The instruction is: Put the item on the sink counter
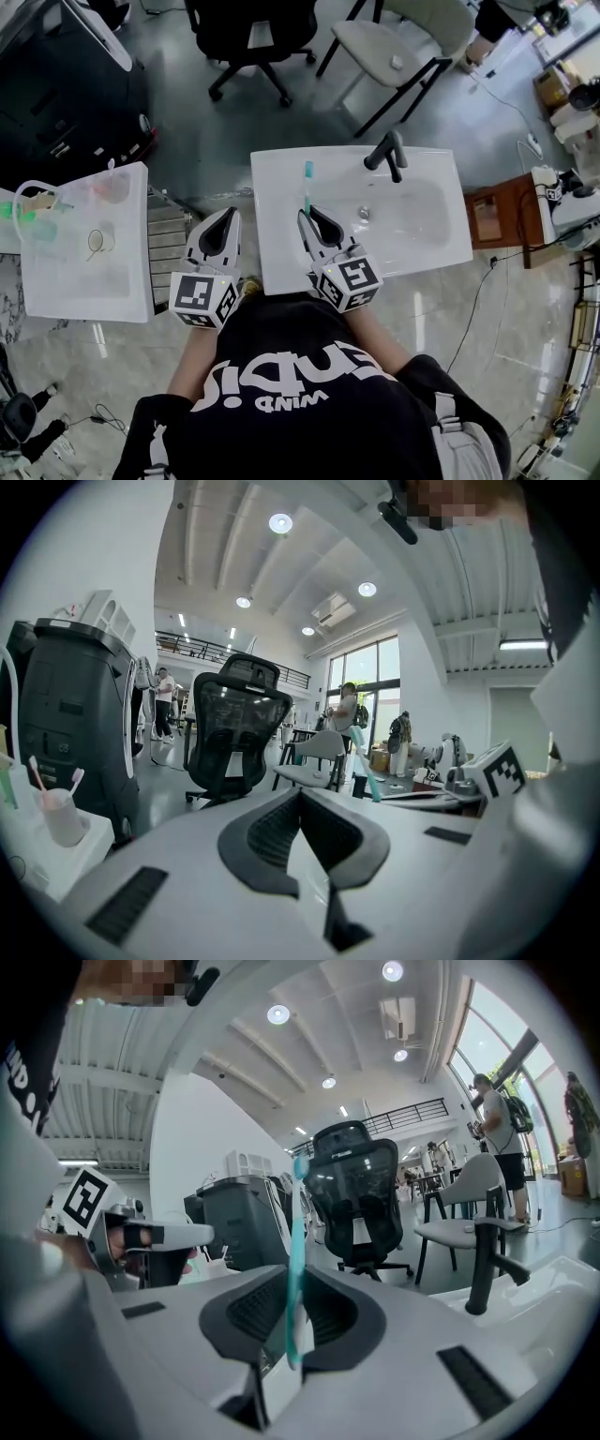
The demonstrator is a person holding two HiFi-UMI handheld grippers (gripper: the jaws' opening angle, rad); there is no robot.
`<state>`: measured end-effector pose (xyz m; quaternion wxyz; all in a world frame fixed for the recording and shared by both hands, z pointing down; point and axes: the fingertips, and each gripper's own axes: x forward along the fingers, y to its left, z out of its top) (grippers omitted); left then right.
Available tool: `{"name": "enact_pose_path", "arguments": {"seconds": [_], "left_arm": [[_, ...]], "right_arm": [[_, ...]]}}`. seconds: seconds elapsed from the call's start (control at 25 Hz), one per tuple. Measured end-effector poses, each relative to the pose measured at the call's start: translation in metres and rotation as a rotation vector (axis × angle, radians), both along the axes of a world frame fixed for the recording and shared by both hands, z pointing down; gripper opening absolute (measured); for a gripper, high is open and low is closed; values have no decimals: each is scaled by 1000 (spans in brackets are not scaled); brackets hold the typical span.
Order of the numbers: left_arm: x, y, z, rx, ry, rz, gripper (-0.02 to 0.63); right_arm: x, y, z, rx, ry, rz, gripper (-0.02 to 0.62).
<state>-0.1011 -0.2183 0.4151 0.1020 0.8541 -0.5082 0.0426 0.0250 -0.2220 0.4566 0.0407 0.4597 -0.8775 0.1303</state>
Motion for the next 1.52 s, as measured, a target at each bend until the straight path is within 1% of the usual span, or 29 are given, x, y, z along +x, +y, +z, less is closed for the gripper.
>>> {"name": "enact_pose_path", "arguments": {"seconds": [0.2, 0.52, 0.84, 1.12, 1.32, 1.52], "left_arm": [[0, 0, 3, -10, 0, 13, 20], [-7, 2, 10, -30, 6, 15, 20], [-11, 4, 10, -33, 8, 15, 20], [-19, 5, 10, -33, -1, 3, 20], [-23, 5, 11, -33, -11, 2, 20], [-28, 5, 12, -36, -13, -1, 20]], "right_arm": [[-9, -12, 37, -77, 45, -17, 67], [-21, -30, 98, -212, 102, 2, 67], [-29, -35, 141, -297, 167, 14, 67], [-36, -36, 167, -354, 243, -6, 67], [-40, -37, 181, -402, 273, 3, 67], [-42, -39, 190, -420, 278, 14, 68]]}}
